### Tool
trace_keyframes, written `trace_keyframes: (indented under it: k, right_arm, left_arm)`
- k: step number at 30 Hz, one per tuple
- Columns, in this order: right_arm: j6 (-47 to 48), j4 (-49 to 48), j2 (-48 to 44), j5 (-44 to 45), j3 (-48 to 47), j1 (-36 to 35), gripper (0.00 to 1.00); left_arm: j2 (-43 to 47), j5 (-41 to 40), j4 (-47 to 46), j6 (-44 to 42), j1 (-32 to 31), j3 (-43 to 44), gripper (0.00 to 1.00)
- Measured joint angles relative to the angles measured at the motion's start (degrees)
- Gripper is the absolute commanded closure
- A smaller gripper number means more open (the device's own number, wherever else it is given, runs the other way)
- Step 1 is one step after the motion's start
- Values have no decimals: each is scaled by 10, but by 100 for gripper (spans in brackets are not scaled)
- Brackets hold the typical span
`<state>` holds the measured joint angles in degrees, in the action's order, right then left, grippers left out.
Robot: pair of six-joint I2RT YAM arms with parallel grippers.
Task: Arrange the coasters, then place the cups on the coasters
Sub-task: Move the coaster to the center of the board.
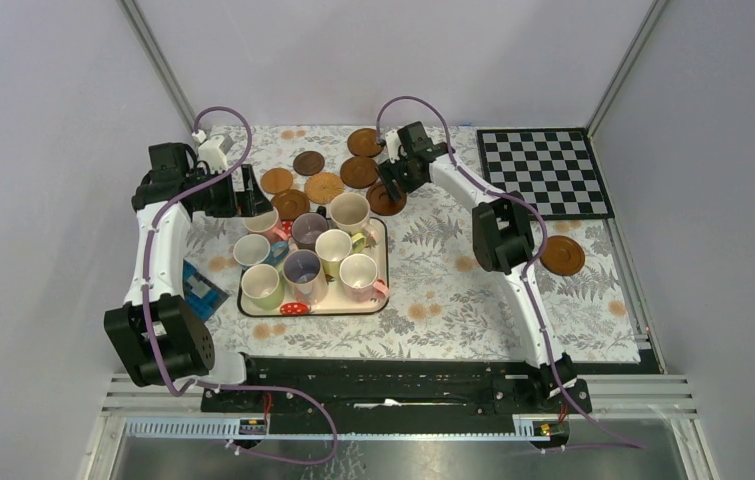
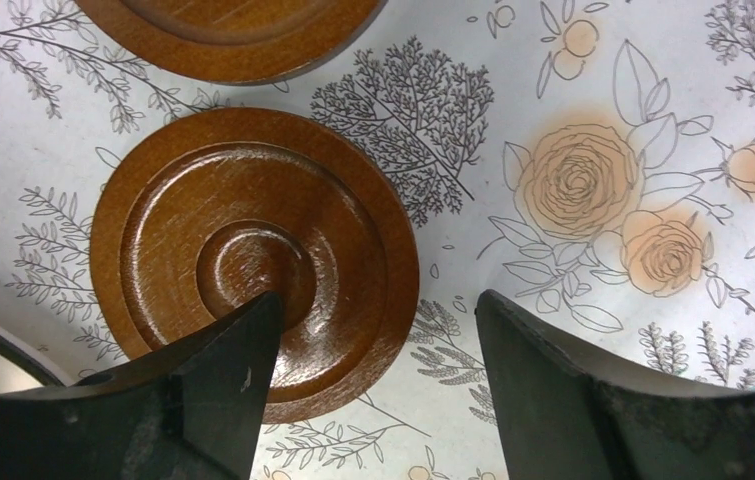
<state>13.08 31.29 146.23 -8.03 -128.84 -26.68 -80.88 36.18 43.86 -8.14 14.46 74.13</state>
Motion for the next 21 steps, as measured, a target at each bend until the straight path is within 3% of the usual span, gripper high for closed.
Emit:
trace_keyframes:
  k: [10,17,21]
  right_arm:
    - [11,-5,-8,16,14,-3,34]
    - [37,1,-68,10,110,14,38]
    - [60,-9,-137,8,223,41,40]
  left_arm:
    - [0,-3,0,0,0,0,1]
    - [0,-3,0,0,0,0,1]
    - [0,1,0,0,-1,0,1]
